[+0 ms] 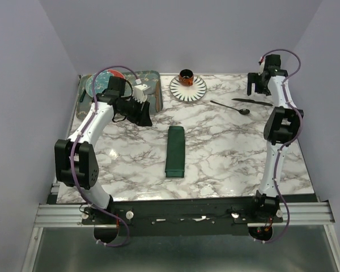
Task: Fold the napkin into a case and place the utensils inside
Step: Move the utensils to the center of the board.
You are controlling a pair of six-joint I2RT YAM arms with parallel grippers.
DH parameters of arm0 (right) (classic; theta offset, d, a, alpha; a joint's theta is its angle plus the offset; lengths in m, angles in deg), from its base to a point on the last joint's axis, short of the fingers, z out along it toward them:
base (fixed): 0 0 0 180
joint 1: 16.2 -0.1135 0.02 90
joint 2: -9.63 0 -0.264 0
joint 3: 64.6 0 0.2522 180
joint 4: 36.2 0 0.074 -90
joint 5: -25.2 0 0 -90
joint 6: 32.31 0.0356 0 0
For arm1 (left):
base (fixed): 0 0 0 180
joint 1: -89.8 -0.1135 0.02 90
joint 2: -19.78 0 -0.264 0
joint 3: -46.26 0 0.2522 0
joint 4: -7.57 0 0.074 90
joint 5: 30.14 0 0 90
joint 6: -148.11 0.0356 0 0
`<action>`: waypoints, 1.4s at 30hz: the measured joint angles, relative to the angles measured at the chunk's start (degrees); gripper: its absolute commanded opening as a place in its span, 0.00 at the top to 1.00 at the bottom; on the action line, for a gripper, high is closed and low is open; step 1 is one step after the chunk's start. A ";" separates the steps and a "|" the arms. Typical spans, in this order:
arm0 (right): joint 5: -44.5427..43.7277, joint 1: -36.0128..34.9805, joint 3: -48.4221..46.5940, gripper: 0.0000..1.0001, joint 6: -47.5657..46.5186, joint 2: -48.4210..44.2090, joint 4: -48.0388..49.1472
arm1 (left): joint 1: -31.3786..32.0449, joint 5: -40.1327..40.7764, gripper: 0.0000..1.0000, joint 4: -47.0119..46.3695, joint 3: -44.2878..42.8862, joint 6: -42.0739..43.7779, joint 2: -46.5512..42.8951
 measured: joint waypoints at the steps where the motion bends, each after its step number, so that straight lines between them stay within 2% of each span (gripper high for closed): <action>1: -0.57 0.00 -0.68 0.00 0.76 1.01 0.04 | -0.20 -0.28 0.40 0.52 -0.70 0.00 0.59; 8: -3.78 0.20 -1.66 0.00 2.56 5.20 0.13 | -0.66 -1.77 0.40 2.84 -4.44 -0.72 3.96; 19: -20.17 -0.15 -1.01 0.00 1.22 5.33 2.51 | -0.94 -2.10 0.40 4.24 -10.14 -2.91 7.52; 26: -25.81 -0.70 -1.95 0.00 -1.75 7.41 3.08 | -0.94 -2.10 0.40 4.35 -12.52 -3.98 9.01; 30: -25.35 -0.72 -1.66 0.00 -2.86 7.23 2.71 | -1.05 -2.10 0.40 4.46 -12.83 -4.44 9.77; 36: -15.82 -0.79 0.09 0.00 -6.73 5.53 -3.21 | -1.05 -2.10 0.40 4.55 -13.31 -4.61 10.29; 42: -9.70 -2.29 6.19 0.00 -10.34 1.49 -10.19 | -1.05 -2.12 0.40 4.59 -14.25 -4.57 10.60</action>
